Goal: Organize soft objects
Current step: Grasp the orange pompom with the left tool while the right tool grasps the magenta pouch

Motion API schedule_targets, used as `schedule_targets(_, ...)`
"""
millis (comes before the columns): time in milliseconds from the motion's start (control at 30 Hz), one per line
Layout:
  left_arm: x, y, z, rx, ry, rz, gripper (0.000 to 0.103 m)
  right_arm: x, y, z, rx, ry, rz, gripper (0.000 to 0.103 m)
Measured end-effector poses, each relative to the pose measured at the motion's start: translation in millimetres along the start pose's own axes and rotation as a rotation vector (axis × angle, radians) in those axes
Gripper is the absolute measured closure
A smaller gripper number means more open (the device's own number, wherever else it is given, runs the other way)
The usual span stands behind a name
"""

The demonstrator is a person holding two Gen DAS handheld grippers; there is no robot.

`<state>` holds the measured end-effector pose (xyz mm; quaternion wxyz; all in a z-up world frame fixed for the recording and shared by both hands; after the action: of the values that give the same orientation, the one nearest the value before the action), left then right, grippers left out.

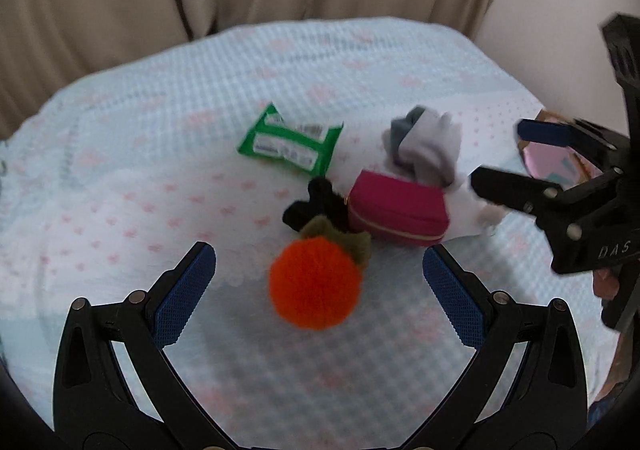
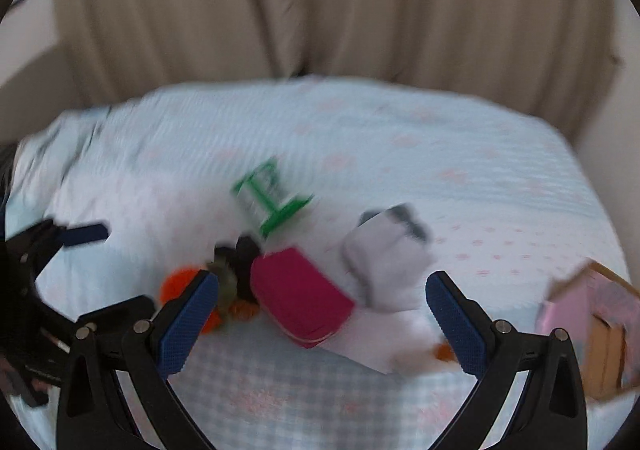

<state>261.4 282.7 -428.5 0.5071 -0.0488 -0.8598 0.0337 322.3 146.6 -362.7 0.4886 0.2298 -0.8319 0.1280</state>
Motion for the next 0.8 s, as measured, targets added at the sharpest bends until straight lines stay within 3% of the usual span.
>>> schedule_targets(167,-45.4,4.5,10.7,-0.021,0.018,-0.002,0.001,-67.9,12.4,-0.5,0.153,0.106,-0.088,0.000)
schedule_targets(267,-62.4,3.8,15.4,-0.016,0.032,0.010,0.004,-96.1,19.0,2.5,0.241,0.158,-0.117,0.009)
schedule_targets(533,-88.7,-2.6,21.6,-0.081,0.057,-0.006,0.015,-133.5,22.1,10.8,0.383,0.243,-0.124,0.011)
schedule_targets(600,-94.3,-2.7,22.2,-0.096,0.079,-0.012,0.024,-141.9,20.9,13.4,0.404,0.270,-0.126,0.011)
schedule_targets(667,-99.8,-2.4,24.2,-0.102,0.101,-0.009,0.042,-146.5,20.9,14.8,0.413,0.283,-0.131,0.013)
schedule_targets(733,-101.3,-2.0,26.6,-0.099,0.109,0.005,0.054,-149.1,22.7,16.3,0.412,0.299,-0.155,0.029)
schedule_targets(800,-100.2,-1.4,26.9,-0.095,0.109,0.017,0.065,-148.8,25.8,17.2,0.417,0.302,-0.149,0.034)
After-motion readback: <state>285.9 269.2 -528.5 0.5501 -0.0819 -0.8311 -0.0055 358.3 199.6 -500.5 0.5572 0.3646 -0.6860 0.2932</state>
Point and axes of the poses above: each gripper's, at about its wrist camera, not at the fingertips, and x roughly against the way its jaws point, y to its left, z to its underside, the point moved 5 cm from there along -x, roughly the way its jaws point, and after that the axes turned 9 degrees about y, right-handed, at the moved point
